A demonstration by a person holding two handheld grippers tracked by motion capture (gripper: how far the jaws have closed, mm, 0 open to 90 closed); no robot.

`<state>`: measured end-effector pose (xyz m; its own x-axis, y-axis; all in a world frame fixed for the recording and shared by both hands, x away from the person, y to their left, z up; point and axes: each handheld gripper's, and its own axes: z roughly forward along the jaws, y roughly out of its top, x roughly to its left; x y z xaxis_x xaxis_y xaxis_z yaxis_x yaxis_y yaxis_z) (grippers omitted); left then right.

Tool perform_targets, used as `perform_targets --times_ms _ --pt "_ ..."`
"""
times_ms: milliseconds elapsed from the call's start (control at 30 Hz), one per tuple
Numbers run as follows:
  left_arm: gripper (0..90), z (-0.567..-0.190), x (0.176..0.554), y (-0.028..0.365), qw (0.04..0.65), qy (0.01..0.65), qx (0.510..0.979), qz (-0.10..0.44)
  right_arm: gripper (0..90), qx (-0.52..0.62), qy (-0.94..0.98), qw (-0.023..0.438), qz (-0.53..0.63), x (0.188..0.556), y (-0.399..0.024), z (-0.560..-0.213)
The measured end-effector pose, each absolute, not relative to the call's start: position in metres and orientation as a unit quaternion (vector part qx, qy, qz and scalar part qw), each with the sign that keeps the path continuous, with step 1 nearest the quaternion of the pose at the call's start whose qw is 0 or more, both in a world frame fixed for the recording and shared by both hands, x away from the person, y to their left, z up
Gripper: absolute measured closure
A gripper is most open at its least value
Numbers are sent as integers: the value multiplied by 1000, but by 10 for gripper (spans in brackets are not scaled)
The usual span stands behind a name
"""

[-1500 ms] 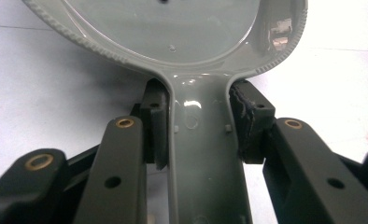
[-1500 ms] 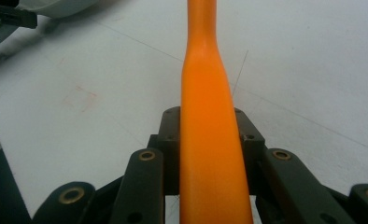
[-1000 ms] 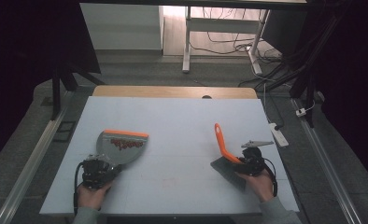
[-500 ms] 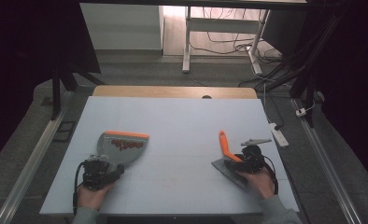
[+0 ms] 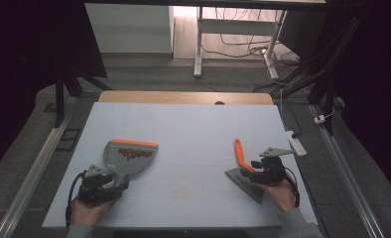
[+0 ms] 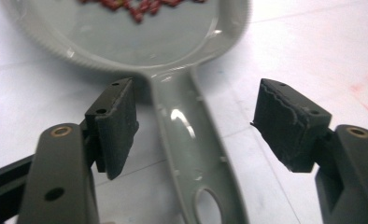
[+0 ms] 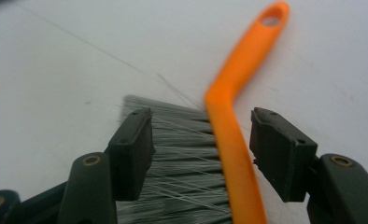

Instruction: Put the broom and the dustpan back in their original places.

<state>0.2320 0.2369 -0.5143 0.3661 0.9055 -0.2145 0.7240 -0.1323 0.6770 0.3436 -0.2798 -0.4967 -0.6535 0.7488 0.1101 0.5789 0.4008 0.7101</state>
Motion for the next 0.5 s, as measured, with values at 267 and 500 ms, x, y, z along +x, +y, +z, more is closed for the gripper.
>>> perform_targets --times_ms 267,500 --pt "322 -510 232 239 386 514 756 123 427 325 852 112 396 329 -279 -490" --pt "322 -504 228 241 402 498 757 132 429 286 864 116 397 322 -283 -492"
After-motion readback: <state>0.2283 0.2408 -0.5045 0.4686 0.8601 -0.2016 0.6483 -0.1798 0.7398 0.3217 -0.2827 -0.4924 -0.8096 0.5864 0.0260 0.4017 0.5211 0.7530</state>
